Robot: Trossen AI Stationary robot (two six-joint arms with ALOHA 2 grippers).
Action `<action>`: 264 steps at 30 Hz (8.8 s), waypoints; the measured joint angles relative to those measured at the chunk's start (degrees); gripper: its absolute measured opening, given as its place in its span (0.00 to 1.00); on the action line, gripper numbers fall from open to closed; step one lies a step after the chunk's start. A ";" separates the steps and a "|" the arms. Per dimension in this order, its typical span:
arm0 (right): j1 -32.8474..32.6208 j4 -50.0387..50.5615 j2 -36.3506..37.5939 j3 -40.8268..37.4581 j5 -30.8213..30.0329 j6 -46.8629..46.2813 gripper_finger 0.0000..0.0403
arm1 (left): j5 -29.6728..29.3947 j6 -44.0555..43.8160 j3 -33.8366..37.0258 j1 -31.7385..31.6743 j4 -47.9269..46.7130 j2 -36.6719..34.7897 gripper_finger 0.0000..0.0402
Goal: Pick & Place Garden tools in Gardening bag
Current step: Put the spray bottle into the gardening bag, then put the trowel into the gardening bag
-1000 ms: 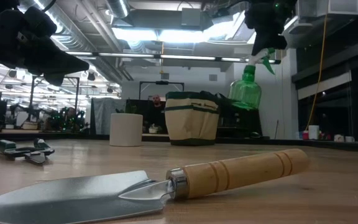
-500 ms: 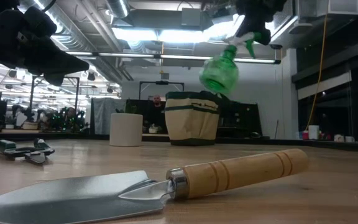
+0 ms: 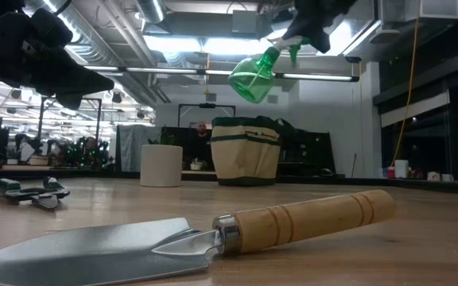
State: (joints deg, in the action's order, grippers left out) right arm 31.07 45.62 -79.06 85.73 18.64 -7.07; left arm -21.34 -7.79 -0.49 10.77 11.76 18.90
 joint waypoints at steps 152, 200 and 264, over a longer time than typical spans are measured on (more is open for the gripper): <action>-49.58 6.14 -19.32 4.19 -9.40 -1.47 0.37 | 0.00 0.00 0.00 0.00 -0.01 -0.01 0.01; -64.74 -13.45 -19.30 1.27 -17.75 0.04 0.60 | -0.01 0.00 -0.02 0.00 -0.01 -0.01 0.01; -63.75 -14.12 -37.75 1.29 -24.61 -6.77 0.60 | 0.00 0.00 -0.02 -0.01 0.01 0.00 0.01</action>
State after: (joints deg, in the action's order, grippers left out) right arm -32.68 31.50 -116.81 87.02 -5.98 -13.84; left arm -21.34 -7.79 -0.51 10.76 11.77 18.90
